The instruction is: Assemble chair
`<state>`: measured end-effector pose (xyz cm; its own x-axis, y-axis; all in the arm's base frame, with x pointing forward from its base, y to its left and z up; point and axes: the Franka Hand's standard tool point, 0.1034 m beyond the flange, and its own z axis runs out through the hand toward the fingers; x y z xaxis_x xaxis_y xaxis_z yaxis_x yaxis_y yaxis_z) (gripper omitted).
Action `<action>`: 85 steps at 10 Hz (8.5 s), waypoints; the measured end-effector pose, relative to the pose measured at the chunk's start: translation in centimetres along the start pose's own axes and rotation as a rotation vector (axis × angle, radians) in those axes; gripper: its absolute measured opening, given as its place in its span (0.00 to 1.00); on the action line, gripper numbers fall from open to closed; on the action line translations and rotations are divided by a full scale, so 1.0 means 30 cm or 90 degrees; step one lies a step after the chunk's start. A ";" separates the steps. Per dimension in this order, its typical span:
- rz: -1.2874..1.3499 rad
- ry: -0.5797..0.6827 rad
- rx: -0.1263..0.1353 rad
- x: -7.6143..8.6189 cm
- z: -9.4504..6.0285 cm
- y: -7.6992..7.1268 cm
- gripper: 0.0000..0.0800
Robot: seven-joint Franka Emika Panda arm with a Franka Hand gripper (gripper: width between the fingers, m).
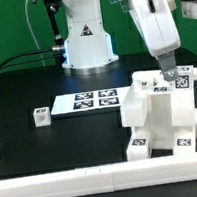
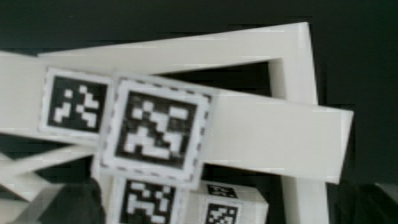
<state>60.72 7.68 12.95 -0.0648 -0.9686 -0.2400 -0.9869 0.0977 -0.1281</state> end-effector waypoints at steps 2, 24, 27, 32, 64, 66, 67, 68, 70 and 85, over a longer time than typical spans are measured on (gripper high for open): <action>-0.123 -0.003 -0.001 0.058 -0.037 -0.009 0.81; -0.766 -0.124 -0.138 0.569 -0.053 0.152 0.81; -0.780 -0.122 -0.135 0.581 -0.053 0.156 0.81; -0.898 0.088 -0.080 0.745 -0.058 0.275 0.81; -1.183 -0.032 -0.205 0.814 0.126 0.617 0.35; -1.335 -0.056 -0.214 0.812 0.126 0.602 0.35; -1.400 -0.068 -0.216 0.808 0.131 0.599 0.35; -1.496 -0.081 -0.222 0.806 0.132 0.596 0.35; -1.565 -0.089 -0.230 0.818 0.130 0.600 0.35; -2.401 -0.497 -0.310 0.789 0.142 0.591 0.35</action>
Offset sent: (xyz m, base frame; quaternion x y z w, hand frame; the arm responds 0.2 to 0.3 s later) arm -0.0068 -0.0329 0.0177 -0.0257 -0.0194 -0.2465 0.9686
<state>42.30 -12.53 0.92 -0.6332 0.7740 0.0078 0.7611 0.6244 -0.1754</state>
